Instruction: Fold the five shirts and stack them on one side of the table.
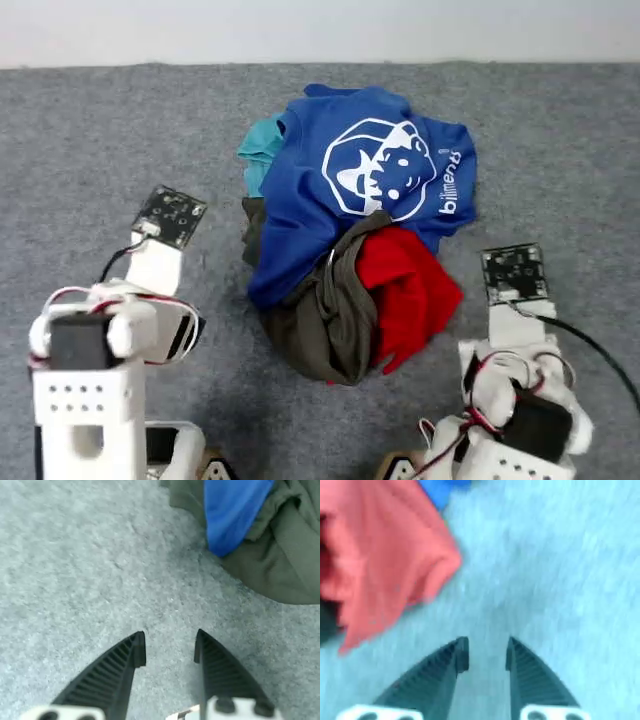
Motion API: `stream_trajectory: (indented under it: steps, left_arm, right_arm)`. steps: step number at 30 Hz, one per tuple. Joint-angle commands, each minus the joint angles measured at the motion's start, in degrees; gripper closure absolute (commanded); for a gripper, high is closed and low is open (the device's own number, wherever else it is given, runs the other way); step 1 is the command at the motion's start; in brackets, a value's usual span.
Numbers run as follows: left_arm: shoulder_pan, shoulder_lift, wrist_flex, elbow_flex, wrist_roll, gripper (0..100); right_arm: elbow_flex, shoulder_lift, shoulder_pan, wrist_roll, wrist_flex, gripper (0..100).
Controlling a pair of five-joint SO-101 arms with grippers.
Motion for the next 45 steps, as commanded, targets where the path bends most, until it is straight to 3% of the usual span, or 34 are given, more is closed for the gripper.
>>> stream_trajectory:
  steps: [1, 13, 22, 28, 33, 39, 45]
  left_arm:
    - [-0.4, -0.6, 0.5, -2.2, -0.4, 83]
    - [-0.9, -0.6, -0.4, -6.9, -0.2, 83]
    - [-0.7, 1.3, 0.8, -35.5, 0.1, 83]
    - [0.1, 18.4, 1.1, -38.3, 7.8, 83]
    - [7.6, 35.6, 1.1, -40.0, 8.8, 83]
    - [15.3, 54.9, -1.7, -44.0, 8.9, 83]
    - [18.8, 70.2, -2.1, -54.2, 8.9, 83]
  right_arm:
    - [-3.0, -2.9, 0.7, 0.7, 2.9, 87.2]
    - [-2.9, -2.9, 0.7, 0.7, 2.9, 87.2]
    - [-2.9, -2.9, 0.7, 0.7, 2.9, 87.2]
    - [-6.4, -2.3, 1.2, 0.5, 0.9, 87.2]
    - [-16.4, -0.5, 5.8, 0.4, -2.4, 86.9]
    - [-25.7, 14.6, 15.1, -4.5, -5.2, 86.9]
    - [-35.1, 27.4, 15.5, -4.7, -0.7, 87.2]
